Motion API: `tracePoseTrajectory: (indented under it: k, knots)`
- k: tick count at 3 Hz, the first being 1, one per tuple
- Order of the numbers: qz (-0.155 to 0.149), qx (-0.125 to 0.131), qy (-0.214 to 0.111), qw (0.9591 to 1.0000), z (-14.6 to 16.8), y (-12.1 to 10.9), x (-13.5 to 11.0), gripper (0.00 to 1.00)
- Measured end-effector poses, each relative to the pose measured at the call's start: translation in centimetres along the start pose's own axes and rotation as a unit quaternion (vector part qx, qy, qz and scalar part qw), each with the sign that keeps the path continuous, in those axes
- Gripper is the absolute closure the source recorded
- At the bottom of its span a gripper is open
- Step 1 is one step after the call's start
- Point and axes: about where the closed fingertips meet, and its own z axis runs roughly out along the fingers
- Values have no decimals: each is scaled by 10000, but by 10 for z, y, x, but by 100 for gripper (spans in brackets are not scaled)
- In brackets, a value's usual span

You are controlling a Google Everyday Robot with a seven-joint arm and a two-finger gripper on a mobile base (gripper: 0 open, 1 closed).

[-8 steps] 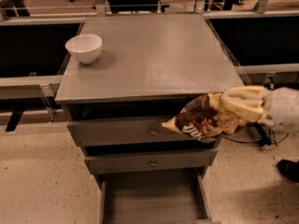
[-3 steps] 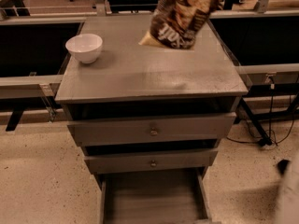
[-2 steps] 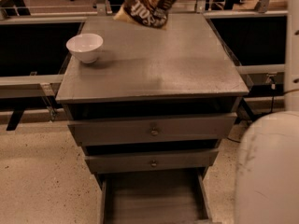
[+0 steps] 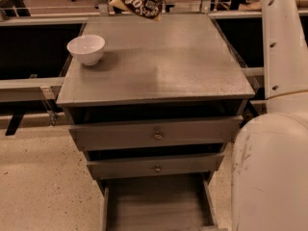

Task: Pick brown chip bag from bottom drawer and place on counter

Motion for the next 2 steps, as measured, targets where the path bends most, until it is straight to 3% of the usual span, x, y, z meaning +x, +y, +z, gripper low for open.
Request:
tracePoseTrajectory:
  k: [1,2]
  knots:
    - [13,-4,5,10000,0,0,0,13]
    - [14,-5,4,10000,0,0,0,0]
